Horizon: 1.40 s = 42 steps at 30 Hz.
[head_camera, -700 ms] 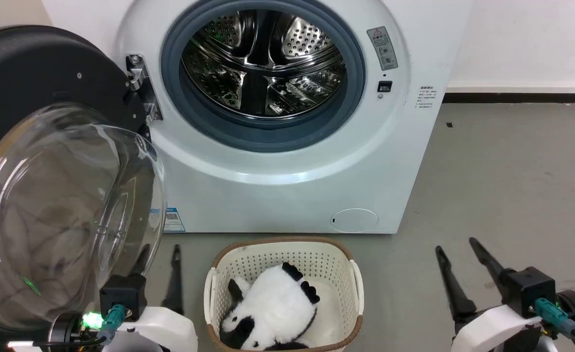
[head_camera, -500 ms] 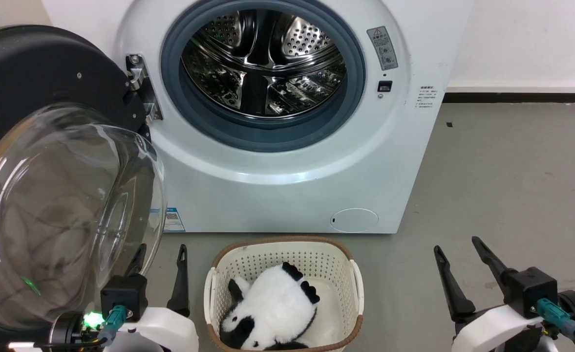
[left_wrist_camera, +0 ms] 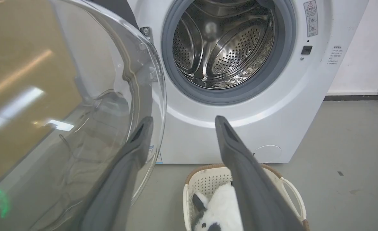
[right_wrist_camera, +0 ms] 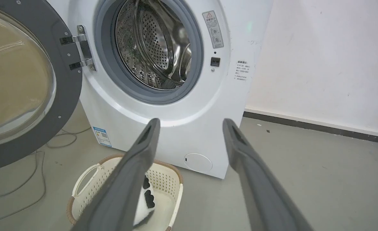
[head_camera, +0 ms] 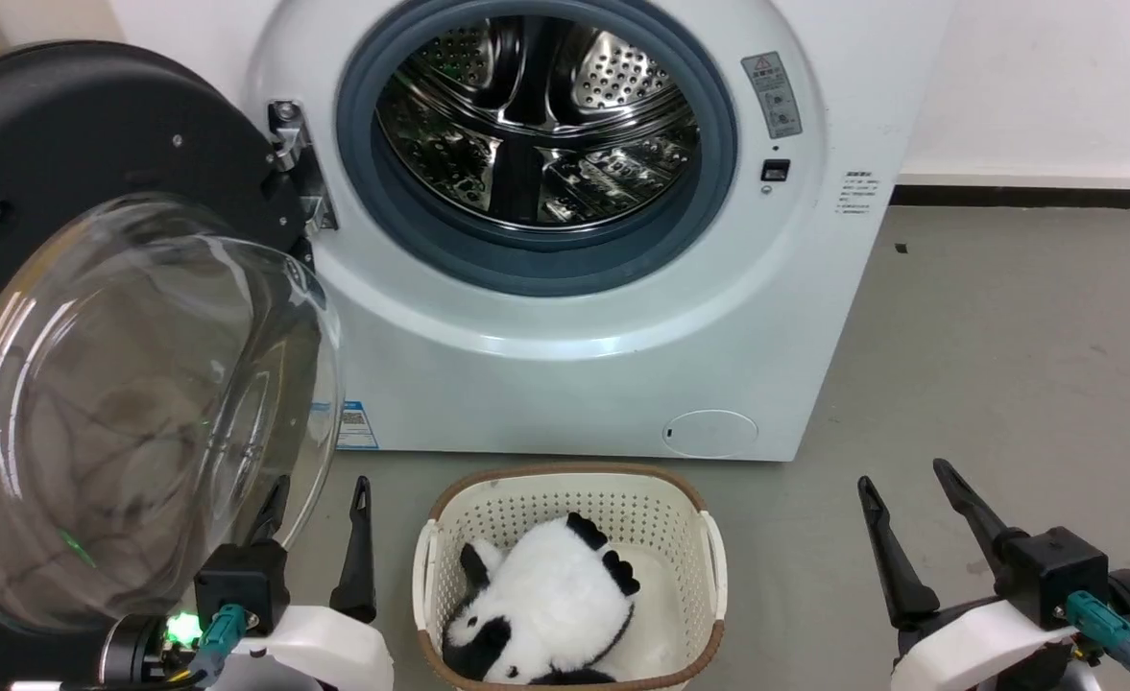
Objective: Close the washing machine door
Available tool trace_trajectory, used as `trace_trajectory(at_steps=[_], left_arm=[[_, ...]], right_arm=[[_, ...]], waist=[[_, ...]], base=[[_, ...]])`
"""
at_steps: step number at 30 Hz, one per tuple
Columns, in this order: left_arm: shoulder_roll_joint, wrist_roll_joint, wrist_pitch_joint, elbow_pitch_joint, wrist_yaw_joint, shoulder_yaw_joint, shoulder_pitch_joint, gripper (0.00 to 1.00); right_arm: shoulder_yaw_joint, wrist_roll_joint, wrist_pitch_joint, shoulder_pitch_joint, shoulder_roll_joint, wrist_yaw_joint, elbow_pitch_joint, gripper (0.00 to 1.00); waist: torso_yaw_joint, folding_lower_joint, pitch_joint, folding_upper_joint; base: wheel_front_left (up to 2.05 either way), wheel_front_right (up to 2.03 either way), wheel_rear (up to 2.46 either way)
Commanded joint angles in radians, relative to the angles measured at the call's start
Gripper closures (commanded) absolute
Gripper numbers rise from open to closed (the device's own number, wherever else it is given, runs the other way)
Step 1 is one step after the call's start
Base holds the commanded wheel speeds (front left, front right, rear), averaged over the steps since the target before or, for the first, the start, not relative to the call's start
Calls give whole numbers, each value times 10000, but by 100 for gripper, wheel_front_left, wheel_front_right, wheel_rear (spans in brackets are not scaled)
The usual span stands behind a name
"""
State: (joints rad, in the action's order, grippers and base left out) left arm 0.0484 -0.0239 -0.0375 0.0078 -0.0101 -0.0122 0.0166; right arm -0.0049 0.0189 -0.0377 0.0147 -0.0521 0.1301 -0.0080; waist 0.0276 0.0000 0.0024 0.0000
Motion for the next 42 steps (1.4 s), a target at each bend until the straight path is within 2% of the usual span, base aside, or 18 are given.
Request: trace_trajectory(at_steps=[1, 28, 42], left_arm=[[3, -86, -100, 18, -56, 2, 67, 0], [7, -345, -644, -33, -137, -43, 265, 0], [9, -598, -936, -362, -411, 85, 488, 0]], right_arm=[[-10, 70, -100, 79, 3, 1, -66, 0], [353, 374, -643, 250, 7, 2, -241, 0], [906, 485, -935, -115, 9, 3, -48, 0]], waist=[[94, 0, -7, 0], [1670, 0, -132, 0], [2364, 0, 26, 0]], base=[[0, 0, 0], [0, 0, 0], [0, 0, 0]])
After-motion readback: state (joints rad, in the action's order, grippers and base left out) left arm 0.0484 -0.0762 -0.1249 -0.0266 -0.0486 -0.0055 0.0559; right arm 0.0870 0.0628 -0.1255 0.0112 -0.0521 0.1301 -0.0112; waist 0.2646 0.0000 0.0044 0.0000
